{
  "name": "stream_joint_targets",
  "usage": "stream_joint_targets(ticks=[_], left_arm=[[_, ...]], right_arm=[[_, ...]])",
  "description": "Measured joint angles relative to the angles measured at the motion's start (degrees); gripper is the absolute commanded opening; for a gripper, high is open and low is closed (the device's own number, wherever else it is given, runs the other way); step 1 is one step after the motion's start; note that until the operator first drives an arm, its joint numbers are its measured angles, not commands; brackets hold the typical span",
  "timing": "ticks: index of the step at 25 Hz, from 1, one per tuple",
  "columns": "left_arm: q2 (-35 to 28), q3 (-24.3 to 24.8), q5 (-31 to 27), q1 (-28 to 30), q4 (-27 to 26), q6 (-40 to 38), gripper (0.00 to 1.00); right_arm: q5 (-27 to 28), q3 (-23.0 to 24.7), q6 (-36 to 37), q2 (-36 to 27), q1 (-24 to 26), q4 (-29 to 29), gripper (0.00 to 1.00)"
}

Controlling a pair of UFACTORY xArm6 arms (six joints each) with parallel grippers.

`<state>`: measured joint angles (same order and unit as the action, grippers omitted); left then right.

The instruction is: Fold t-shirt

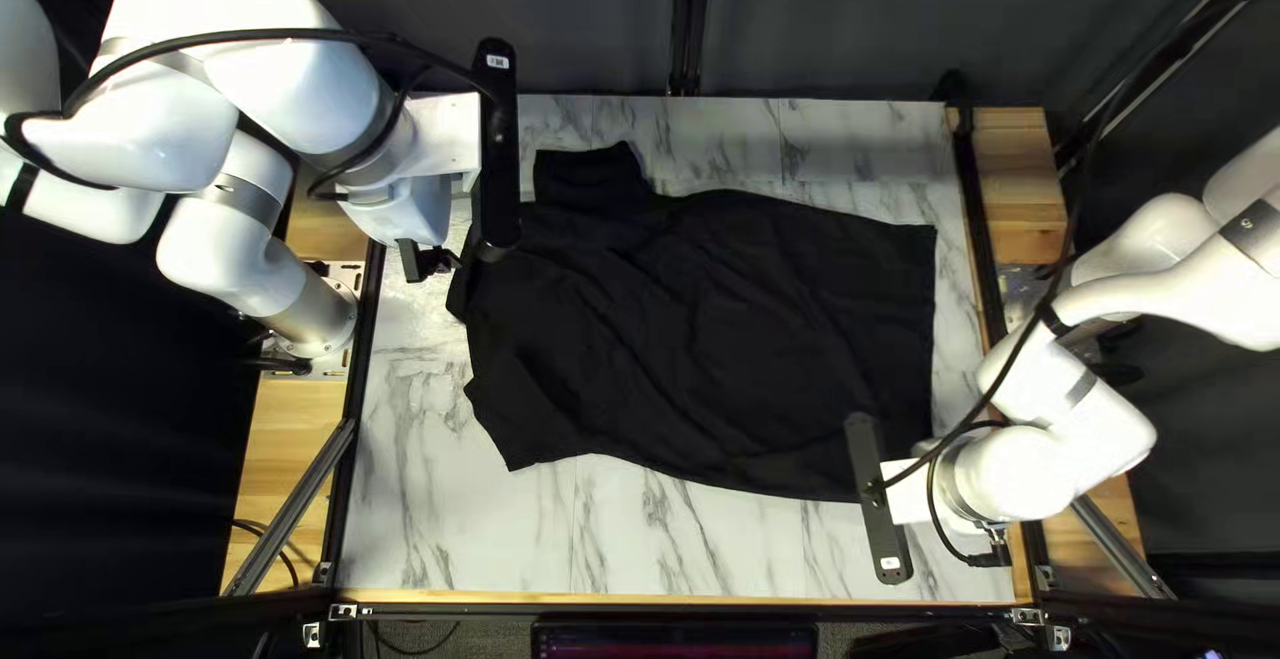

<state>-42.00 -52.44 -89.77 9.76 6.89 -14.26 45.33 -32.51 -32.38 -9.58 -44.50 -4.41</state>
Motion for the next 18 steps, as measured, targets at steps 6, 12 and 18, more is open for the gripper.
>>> stream_joint_targets(ticks=[6,12,18], left_arm=[[0.0,0.0,0.0,0.0,0.0,0.0,1.00],[0.0,0.0,0.0,0.0,0.0,0.0,1.00],[0.0,0.0,0.0,0.0,0.0,0.0,1.00]], right_arm=[[-0.2,2.0,-0.4,-3.8,0.8,1.6,1.00],[1.1,6.4,0.5,-9.9,2.8,4.0,1.00],[-0.1,17.0,9.4,-20.0,10.1,4.9,1.00]])
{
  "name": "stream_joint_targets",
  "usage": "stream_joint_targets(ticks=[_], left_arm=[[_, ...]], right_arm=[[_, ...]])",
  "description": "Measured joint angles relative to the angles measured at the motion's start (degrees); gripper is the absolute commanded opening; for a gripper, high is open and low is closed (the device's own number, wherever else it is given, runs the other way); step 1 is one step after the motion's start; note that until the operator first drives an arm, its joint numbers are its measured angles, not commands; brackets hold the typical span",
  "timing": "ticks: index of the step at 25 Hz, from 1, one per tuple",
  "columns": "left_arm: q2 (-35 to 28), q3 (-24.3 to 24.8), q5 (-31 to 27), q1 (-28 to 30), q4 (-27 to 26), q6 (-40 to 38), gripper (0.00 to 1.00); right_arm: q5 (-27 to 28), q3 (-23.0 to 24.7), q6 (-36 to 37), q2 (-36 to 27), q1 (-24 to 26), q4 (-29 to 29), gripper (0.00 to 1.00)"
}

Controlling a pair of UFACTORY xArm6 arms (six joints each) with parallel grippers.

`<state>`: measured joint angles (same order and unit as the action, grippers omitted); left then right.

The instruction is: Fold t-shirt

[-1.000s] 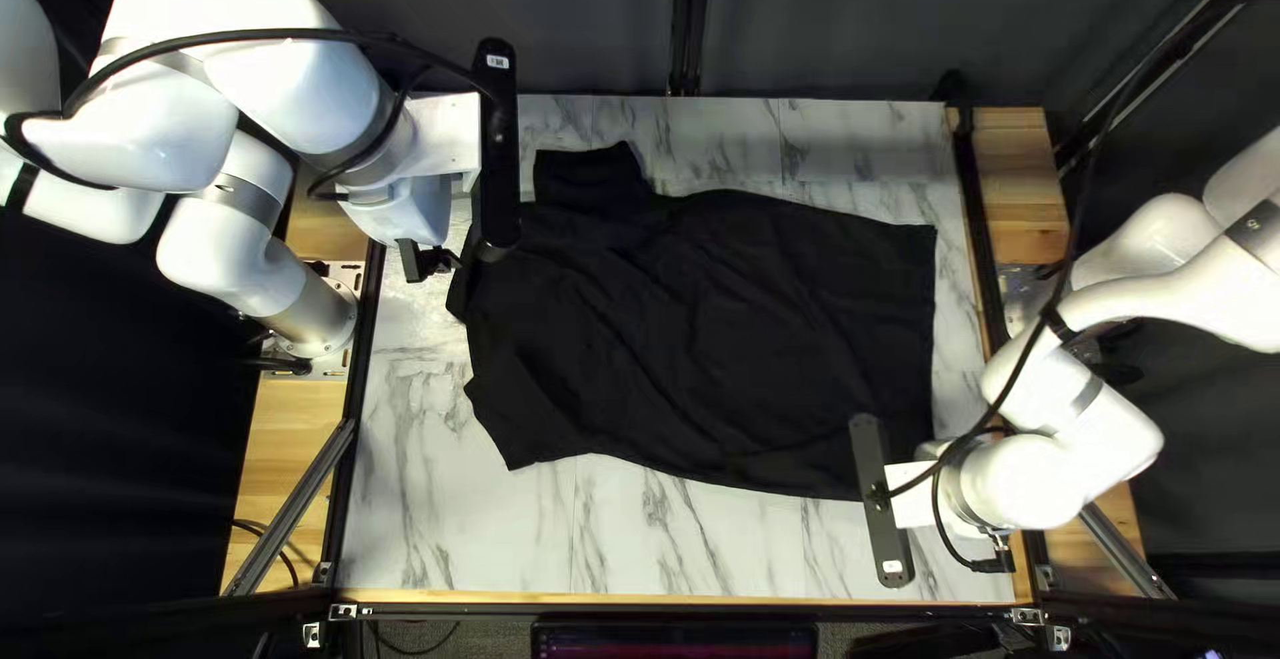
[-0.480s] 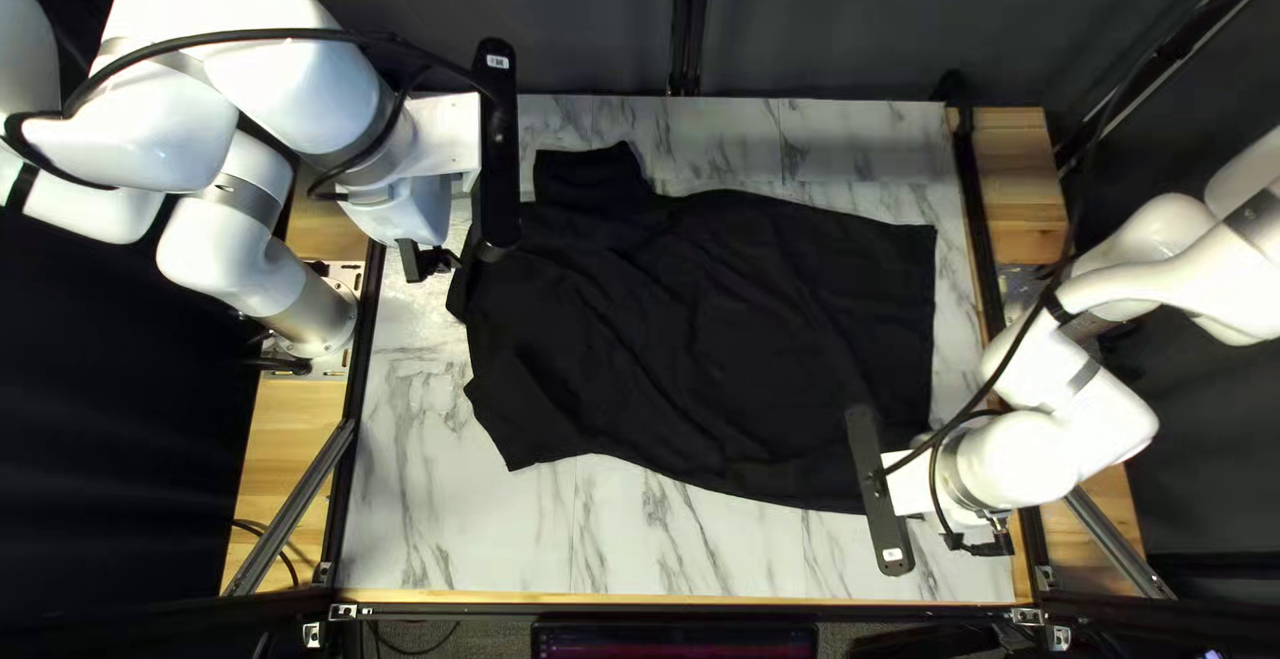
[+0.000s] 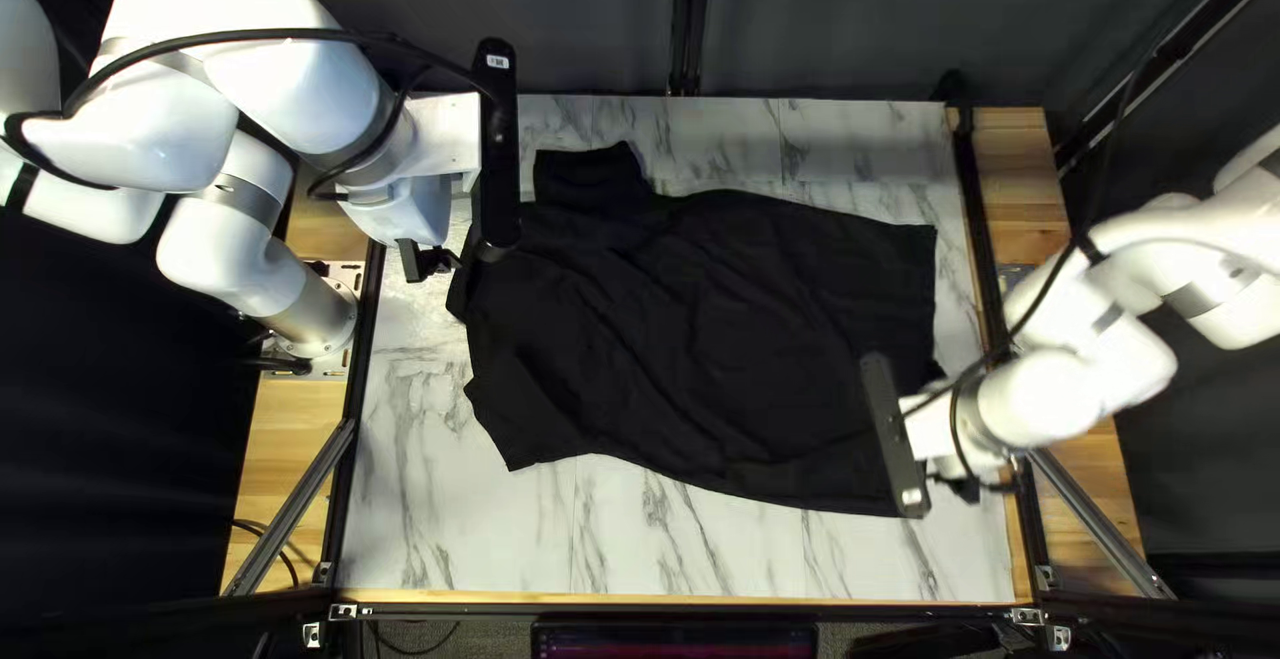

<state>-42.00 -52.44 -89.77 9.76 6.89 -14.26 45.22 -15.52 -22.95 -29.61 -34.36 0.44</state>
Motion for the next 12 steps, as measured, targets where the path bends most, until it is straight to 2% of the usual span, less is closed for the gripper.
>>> stream_joint_targets(ticks=[5,10,12], left_arm=[[0.0,0.0,0.0,0.0,0.0,0.0,1.00],[0.0,0.0,0.0,0.0,0.0,0.0,1.00],[0.0,0.0,0.0,0.0,0.0,0.0,1.00]], right_arm=[[3.3,6.5,8.6,-9.6,11.5,1.1,1.00],[8.3,10.8,19.3,-19.0,28.3,2.1,1.00],[9.8,11.8,22.4,-21.1,32.5,2.2,1.00]])
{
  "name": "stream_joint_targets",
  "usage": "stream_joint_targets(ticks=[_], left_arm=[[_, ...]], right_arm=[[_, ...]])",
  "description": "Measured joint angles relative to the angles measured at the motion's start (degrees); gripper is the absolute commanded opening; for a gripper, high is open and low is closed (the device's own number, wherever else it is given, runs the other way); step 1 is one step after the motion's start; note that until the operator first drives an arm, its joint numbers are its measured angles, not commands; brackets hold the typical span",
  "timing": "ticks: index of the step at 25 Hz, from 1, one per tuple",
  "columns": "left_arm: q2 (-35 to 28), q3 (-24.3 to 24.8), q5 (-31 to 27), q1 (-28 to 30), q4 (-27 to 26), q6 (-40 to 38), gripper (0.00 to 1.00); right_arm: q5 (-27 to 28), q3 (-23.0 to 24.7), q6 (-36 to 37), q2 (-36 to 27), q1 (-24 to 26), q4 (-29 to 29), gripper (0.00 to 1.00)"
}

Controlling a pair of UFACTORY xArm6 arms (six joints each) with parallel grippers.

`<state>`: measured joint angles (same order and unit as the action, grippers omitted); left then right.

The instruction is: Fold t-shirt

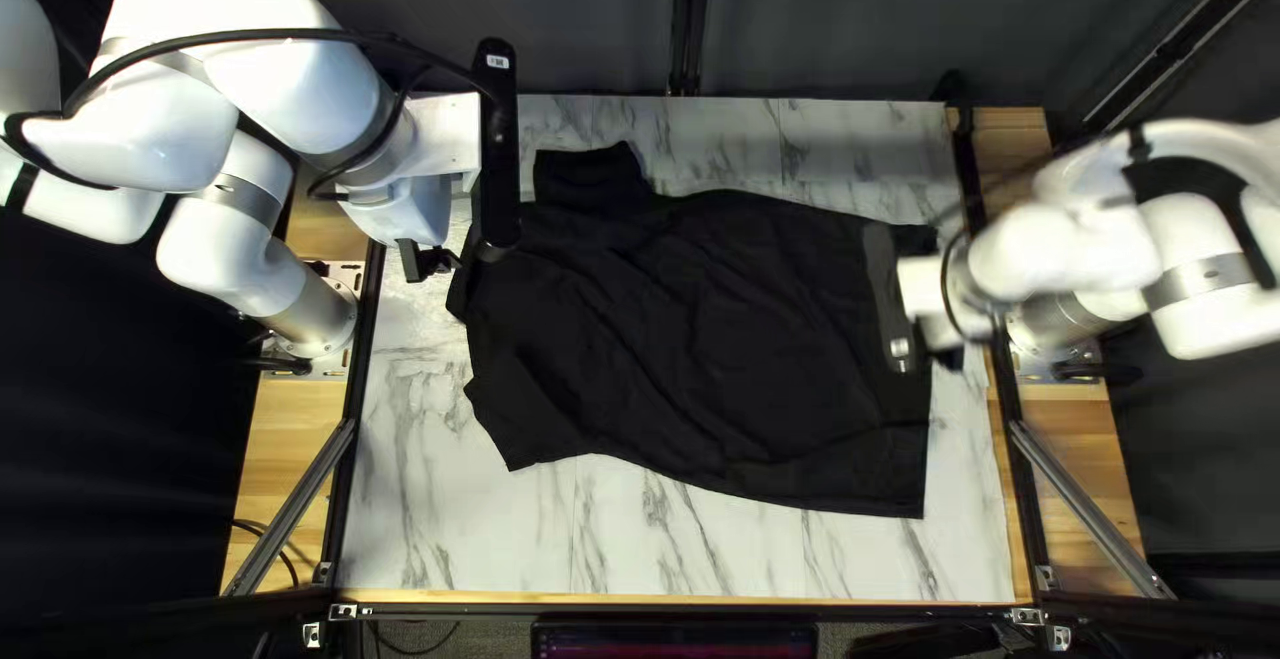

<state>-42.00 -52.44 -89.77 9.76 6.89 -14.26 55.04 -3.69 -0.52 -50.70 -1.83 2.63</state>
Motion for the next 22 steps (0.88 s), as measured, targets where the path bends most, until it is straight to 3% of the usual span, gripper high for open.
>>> stream_joint_targets(ticks=[5,9,13,17,22], left_arm=[[0.0,0.0,0.0,0.0,0.0,0.0,1.00],[0.0,0.0,0.0,0.0,0.0,0.0,1.00],[0.0,0.0,0.0,0.0,0.0,0.0,1.00],[0.0,0.0,0.0,0.0,0.0,0.0,1.00],[0.0,0.0,0.0,0.0,0.0,0.0,1.00]], right_arm=[[0.7,0.4,1.5,-0.8,1.5,0.1,1.00],[-2.6,-0.3,3.8,2.6,1.8,0.4,1.00],[-5.1,-1.5,13.4,8.3,12.7,-0.6,1.00],[-9.0,-4.7,23.1,19.7,25.7,-2.4,1.00],[-10.1,-8.5,24.1,27.3,30.9,-3.1,1.00]])
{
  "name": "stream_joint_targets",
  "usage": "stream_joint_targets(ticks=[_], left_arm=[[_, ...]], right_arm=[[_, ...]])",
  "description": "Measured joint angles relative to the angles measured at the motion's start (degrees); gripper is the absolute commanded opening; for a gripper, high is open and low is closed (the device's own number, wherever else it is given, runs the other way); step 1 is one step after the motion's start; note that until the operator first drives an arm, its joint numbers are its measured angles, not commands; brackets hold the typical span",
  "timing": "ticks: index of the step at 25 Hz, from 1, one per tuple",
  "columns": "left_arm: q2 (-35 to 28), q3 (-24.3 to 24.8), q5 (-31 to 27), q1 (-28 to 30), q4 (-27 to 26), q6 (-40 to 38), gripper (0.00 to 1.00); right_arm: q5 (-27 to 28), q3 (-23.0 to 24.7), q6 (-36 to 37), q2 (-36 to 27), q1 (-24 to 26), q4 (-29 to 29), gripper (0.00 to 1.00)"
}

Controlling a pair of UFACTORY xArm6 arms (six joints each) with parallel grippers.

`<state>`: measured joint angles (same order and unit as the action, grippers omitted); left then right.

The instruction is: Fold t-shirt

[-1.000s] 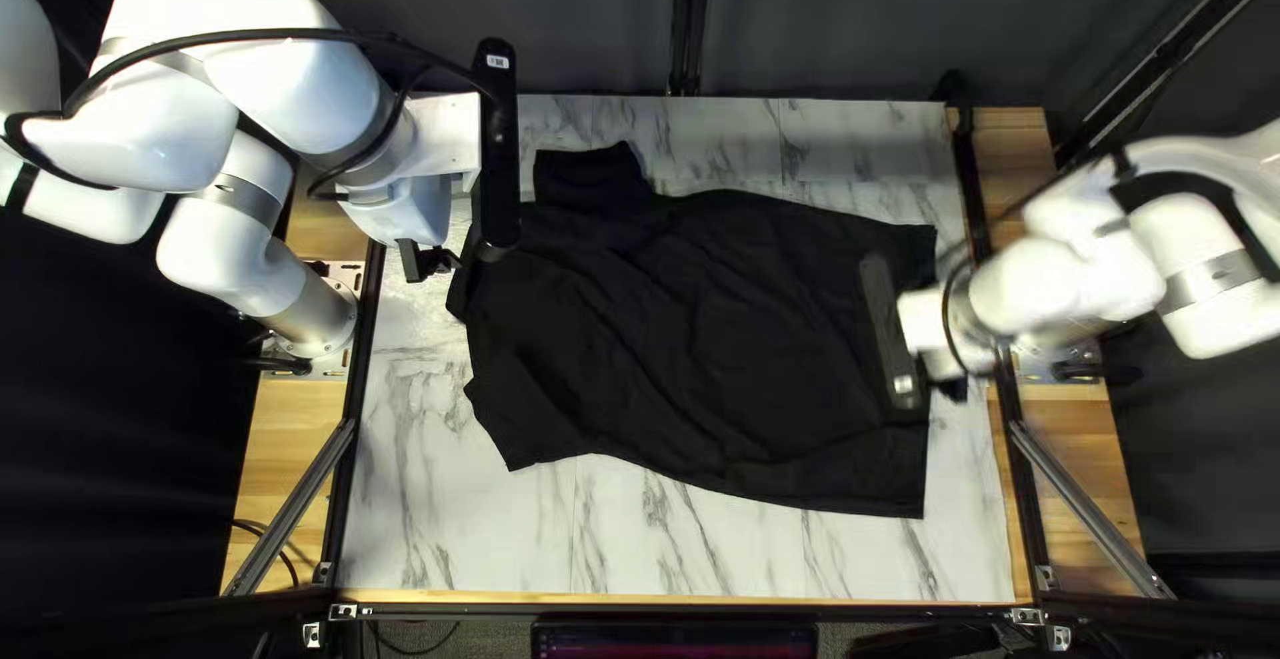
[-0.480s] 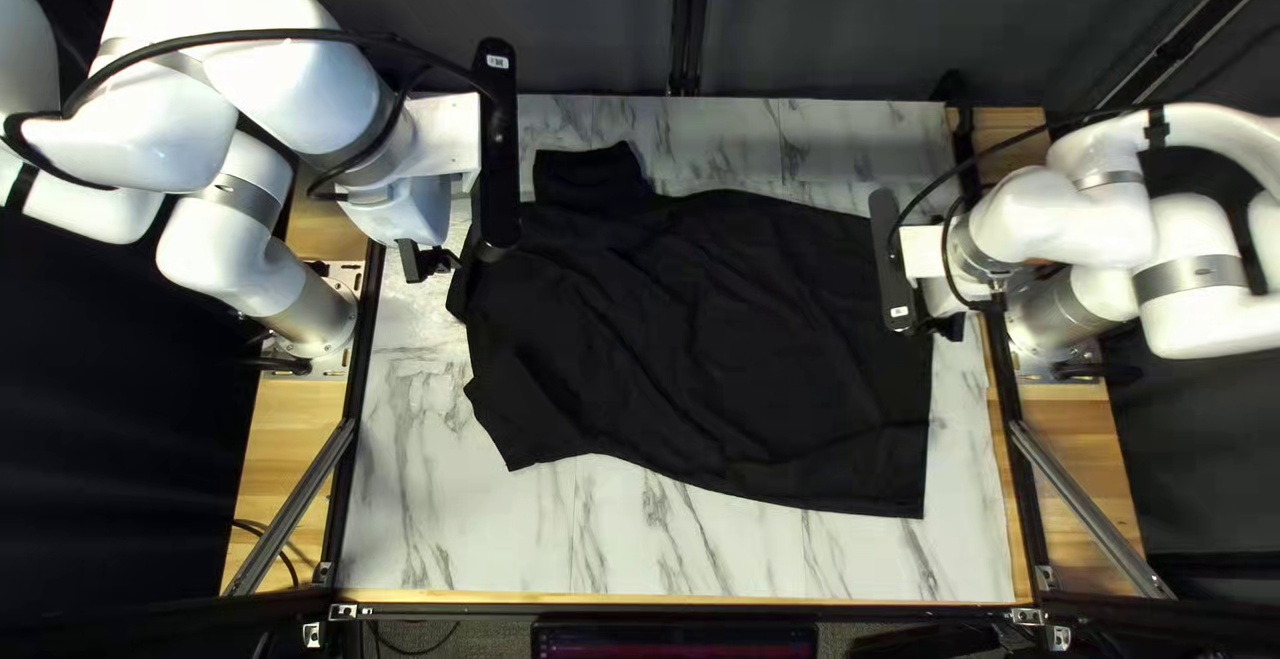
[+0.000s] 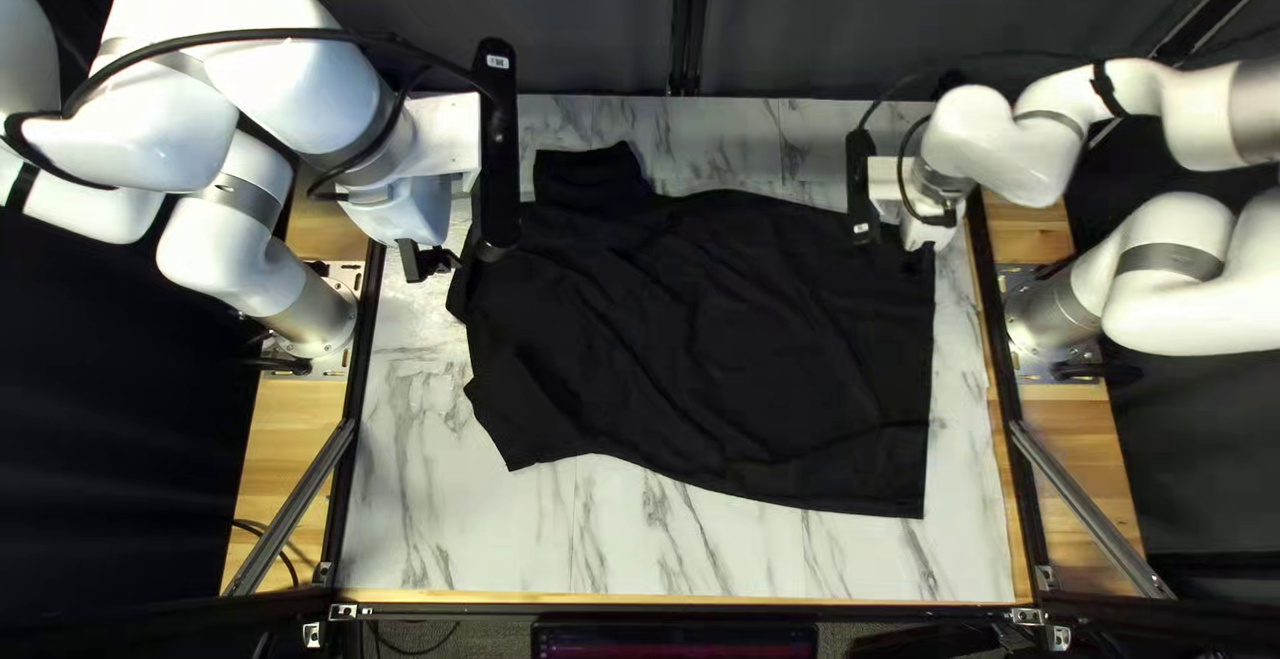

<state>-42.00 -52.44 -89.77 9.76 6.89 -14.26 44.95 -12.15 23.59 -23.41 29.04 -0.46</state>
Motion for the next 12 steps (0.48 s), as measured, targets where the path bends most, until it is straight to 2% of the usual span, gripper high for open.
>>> stream_joint_targets(ticks=[7,8,9,11,12], left_arm=[[0.0,0.0,0.0,0.0,0.0,0.0,1.00],[0.0,0.0,0.0,0.0,0.0,0.0,1.00],[0.0,0.0,0.0,0.0,0.0,0.0,1.00],[0.0,0.0,0.0,0.0,0.0,0.0,1.00],[0.0,0.0,0.0,0.0,0.0,0.0,1.00]], right_arm=[[-0.6,-1.5,-3.5,3.5,0.4,0.8,1.00],[-1.0,-1.7,-3.8,4.3,0.2,0.8,0.93],[-1.5,-1.9,-4.1,5.1,0.1,0.8,0.91],[-2.6,-2.4,-4.2,7.1,-0.1,0.8,0.26],[-3.0,-2.7,-4.1,7.9,-0.1,0.8,0.00]])
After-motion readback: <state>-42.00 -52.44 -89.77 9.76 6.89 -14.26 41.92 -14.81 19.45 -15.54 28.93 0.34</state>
